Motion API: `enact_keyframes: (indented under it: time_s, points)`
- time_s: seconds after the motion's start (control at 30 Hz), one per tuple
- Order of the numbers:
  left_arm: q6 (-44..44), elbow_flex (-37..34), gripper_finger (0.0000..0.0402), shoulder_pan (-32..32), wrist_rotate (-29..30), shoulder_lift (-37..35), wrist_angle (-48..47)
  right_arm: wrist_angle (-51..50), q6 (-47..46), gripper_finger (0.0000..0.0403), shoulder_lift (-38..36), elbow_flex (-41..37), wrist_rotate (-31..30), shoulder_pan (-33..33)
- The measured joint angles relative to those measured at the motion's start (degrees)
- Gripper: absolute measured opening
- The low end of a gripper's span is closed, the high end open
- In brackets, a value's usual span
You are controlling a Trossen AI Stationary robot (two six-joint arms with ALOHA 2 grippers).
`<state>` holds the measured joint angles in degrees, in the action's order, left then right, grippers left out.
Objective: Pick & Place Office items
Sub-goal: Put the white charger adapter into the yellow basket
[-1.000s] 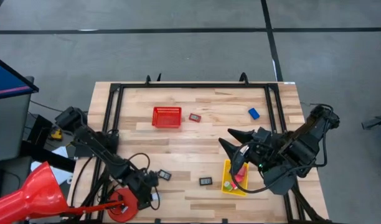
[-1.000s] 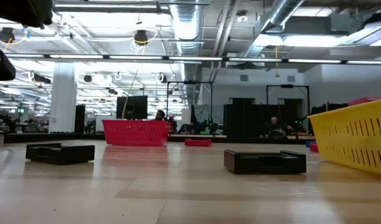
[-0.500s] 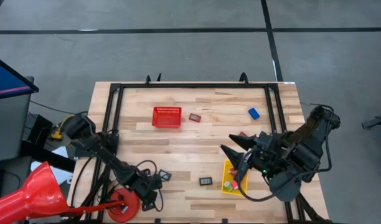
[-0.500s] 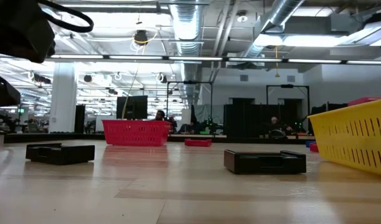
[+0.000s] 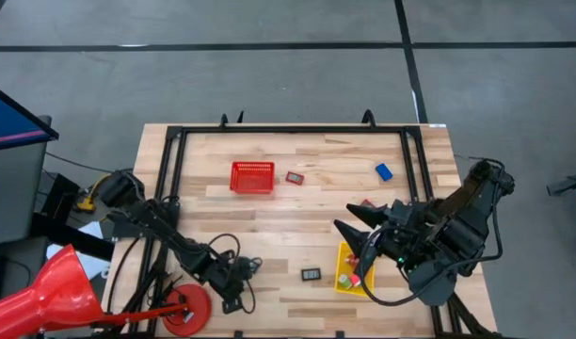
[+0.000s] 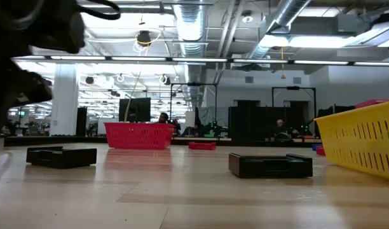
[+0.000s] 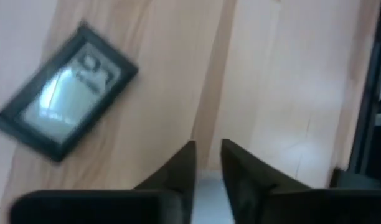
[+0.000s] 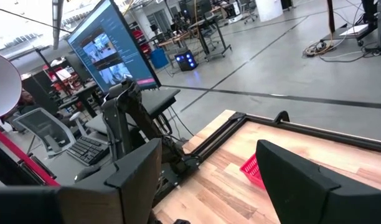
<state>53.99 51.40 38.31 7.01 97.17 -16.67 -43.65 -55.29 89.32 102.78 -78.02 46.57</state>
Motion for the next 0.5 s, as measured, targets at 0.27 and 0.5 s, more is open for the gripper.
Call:
enact_keyframes:
  time_s: [0.27,0.5]
  points:
    - [-4.70,0.00,0.0019,-2.75,-2.19,-2.27,1.27,0.17,-0.19,0.0256,0.00,0.00,0.00,0.72]
    - [-19.76,0.00,0.0123,-2.79,-7.50,-12.05,-4.06,0.23,-0.19,0.0256,0.00,0.00,0.09,0.70]
